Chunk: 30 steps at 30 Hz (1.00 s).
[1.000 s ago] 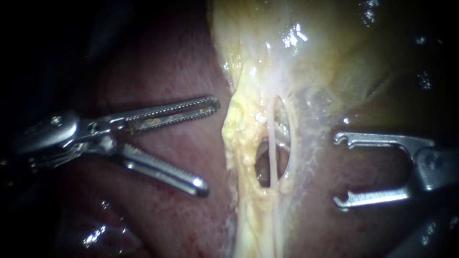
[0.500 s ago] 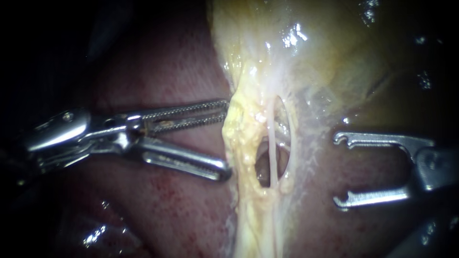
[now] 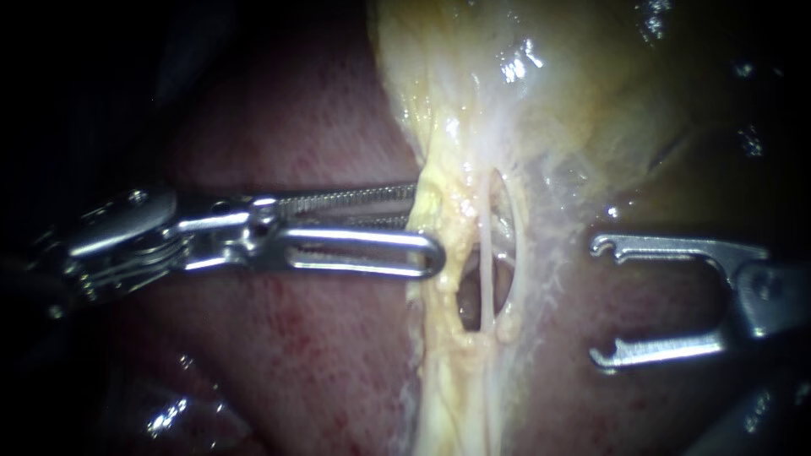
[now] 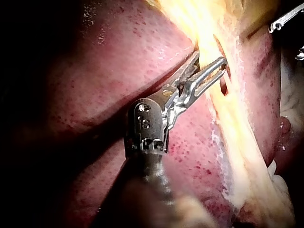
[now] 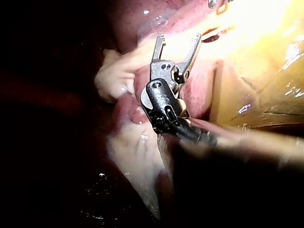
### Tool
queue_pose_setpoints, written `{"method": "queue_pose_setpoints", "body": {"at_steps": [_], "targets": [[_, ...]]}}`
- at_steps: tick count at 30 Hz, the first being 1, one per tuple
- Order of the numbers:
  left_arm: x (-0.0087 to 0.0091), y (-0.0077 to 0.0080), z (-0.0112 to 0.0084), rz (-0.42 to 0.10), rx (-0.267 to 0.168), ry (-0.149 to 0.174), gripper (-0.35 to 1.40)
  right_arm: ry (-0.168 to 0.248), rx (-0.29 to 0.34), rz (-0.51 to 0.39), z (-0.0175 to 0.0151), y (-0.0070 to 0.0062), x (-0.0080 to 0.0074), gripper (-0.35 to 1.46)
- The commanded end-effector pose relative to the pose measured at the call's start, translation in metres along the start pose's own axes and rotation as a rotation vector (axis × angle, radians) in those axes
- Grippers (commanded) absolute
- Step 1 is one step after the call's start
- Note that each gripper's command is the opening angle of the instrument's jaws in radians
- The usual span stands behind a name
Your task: Grabbing gallbladder
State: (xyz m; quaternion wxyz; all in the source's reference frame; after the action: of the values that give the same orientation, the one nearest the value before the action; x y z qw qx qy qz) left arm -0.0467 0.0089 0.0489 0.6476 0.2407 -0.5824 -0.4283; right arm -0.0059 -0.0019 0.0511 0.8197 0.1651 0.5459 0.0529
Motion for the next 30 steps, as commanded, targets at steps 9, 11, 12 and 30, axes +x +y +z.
{"method": "queue_pose_setpoints", "body": {"at_steps": [9,11,12,30], "targets": [[-0.0005,0.0001,-0.0004,-0.056,-0.028,-0.006,-0.09,0.000,0.000,0.000,0.0000,0.0000,0.0000,0.57],[-0.0006,0.0002,-0.0005,-0.057,-0.035,-0.003,-0.21,0.000,0.000,0.000,0.0000,0.0000,0.0000,0.57],[-0.0007,0.0002,-0.0006,-0.063,-0.037,-0.004,-0.26,0.000,0.000,0.000,0.0000,0.0000,0.0000,0.57],[-0.0008,-0.0003,-0.0020,-0.076,-0.051,0.006,-0.35,0.000,0.000,0.000,0.0000,0.0000,0.0000,0.57]]}}
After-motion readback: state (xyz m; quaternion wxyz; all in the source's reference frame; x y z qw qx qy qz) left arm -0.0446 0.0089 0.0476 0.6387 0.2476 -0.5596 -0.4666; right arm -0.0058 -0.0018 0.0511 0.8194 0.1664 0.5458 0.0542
